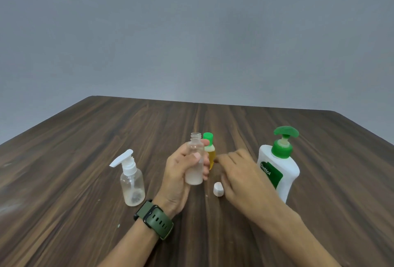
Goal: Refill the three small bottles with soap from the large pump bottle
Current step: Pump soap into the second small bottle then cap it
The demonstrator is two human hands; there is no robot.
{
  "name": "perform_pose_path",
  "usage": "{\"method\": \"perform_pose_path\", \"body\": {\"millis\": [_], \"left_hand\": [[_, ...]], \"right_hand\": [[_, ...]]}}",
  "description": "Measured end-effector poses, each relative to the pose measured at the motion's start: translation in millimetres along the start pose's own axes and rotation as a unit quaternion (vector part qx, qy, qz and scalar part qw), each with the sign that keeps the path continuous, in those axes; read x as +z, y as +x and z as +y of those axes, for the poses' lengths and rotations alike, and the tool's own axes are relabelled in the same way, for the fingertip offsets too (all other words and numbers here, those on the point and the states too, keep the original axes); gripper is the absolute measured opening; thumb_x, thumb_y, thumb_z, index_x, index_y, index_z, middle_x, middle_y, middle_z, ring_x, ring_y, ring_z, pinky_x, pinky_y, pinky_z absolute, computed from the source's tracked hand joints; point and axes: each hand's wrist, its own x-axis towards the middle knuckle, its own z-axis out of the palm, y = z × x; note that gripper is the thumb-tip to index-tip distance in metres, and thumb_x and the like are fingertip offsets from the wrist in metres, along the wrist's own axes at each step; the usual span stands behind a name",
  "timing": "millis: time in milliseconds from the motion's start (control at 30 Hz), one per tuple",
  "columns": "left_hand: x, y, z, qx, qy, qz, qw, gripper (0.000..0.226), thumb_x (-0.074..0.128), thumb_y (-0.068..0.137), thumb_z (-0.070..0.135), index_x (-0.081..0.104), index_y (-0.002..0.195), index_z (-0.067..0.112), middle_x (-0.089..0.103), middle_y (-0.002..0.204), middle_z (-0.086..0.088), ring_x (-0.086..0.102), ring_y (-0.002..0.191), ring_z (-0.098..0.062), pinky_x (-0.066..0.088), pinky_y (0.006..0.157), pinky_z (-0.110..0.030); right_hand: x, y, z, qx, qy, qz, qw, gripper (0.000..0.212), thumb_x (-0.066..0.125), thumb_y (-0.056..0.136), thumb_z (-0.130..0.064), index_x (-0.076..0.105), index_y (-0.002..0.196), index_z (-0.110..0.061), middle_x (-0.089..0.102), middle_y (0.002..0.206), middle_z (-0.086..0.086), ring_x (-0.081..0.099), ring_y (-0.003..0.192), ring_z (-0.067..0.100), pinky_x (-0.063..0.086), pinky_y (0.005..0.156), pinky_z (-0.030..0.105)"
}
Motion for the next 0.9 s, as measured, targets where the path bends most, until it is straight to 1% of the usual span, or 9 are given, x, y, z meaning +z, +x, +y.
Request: {"method": "perform_pose_path", "body": {"millis": [100,233,300,400,500,600,667,733,900], "left_hand": [[5,1,0,0.027,0.052,-0.003,0.998,0.043,0.064,0.07,0.03,0.063,0.108,0.011,0.059,0.07,-0.004,0.053,0.054,-0.015,0.048,0.052,-0.025],[21,4,-8,0.039,0.144,-0.044,0.988,0.053,0.072,0.07,0.046,0.06,0.115,0.021,0.062,0.076,0.002,0.054,0.053,-0.014,0.047,0.053,-0.023],[34,6,-11,0.037,0.19,-0.075,0.978,0.052,0.067,0.071,0.055,0.058,0.116,0.031,0.064,0.079,0.008,0.055,0.056,-0.009,0.048,0.054,-0.021],[55,9,-13,0.038,0.222,-0.104,0.969,0.034,0.059,0.085,0.04,0.052,0.118,0.033,0.065,0.083,0.021,0.058,0.063,0.002,0.046,0.057,-0.013],[69,12,-19,0.04,0.23,-0.09,0.968,0.029,0.052,0.087,0.032,0.052,0.115,0.036,0.066,0.088,0.025,0.059,0.071,0.007,0.044,0.061,-0.008],[75,12,-26,0.035,0.222,-0.072,0.972,0.03,0.052,0.085,0.034,0.054,0.115,0.038,0.068,0.098,0.022,0.061,0.078,0.006,0.045,0.066,-0.009],[76,12,-29,0.042,0.234,-0.07,0.969,0.037,0.055,0.082,0.039,0.052,0.119,0.038,0.065,0.113,0.02,0.062,0.098,0.002,0.048,0.077,-0.013],[76,12,-29,0.045,0.237,-0.067,0.968,0.038,0.058,0.082,0.038,0.051,0.119,0.038,0.062,0.118,0.022,0.059,0.109,0.0,0.048,0.085,-0.015],[74,14,-26,0.077,0.266,-0.054,0.959,0.043,0.058,0.078,0.045,0.049,0.119,0.041,0.06,0.118,0.027,0.058,0.11,0.002,0.048,0.087,-0.015]], "right_hand": [[-33,11,-1,-0.001,-0.046,0.056,0.997,0.018,0.044,0.075,-0.015,0.062,0.073,-0.013,0.063,0.066,0.002,0.054,0.062,0.022,0.049,0.052,0.032],[-70,19,12,0.027,-0.057,0.139,0.988,0.02,0.045,0.082,-0.019,0.063,0.077,-0.01,0.065,0.07,0.002,0.055,0.072,0.025,0.047,0.059,0.035],[-82,20,25,0.061,-0.026,0.179,0.982,0.016,0.049,0.083,-0.017,0.064,0.081,-0.009,0.065,0.074,0.002,0.053,0.078,0.022,0.039,0.066,0.028],[-89,18,49,0.15,0.083,0.209,0.963,0.016,0.051,0.091,-0.018,0.063,0.084,-0.011,0.062,0.077,-0.004,0.053,0.077,0.012,0.036,0.065,0.014],[-79,15,65,0.258,0.321,0.164,0.896,0.018,0.053,0.093,-0.018,0.065,0.084,-0.009,0.067,0.077,-0.001,0.064,0.063,0.001,0.044,0.059,0.009],[-64,11,71,0.304,0.481,0.122,0.813,0.025,0.05,0.093,-0.02,0.067,0.081,-0.007,0.071,0.076,0.008,0.064,0.068,0.016,0.051,0.066,0.029],[-59,9,69,0.305,0.542,0.114,0.775,0.028,0.049,0.094,-0.02,0.066,0.078,-0.004,0.069,0.074,0.013,0.061,0.066,0.023,0.049,0.065,0.036],[-57,9,67,0.299,0.559,0.123,0.763,0.028,0.049,0.093,-0.02,0.064,0.078,-0.001,0.065,0.074,0.016,0.058,0.065,0.026,0.047,0.063,0.036],[-49,9,60,0.284,0.581,0.129,0.752,0.04,0.052,0.089,-0.033,0.061,0.069,0.001,0.057,0.072,0.018,0.05,0.063,0.027,0.042,0.059,0.033]]}}
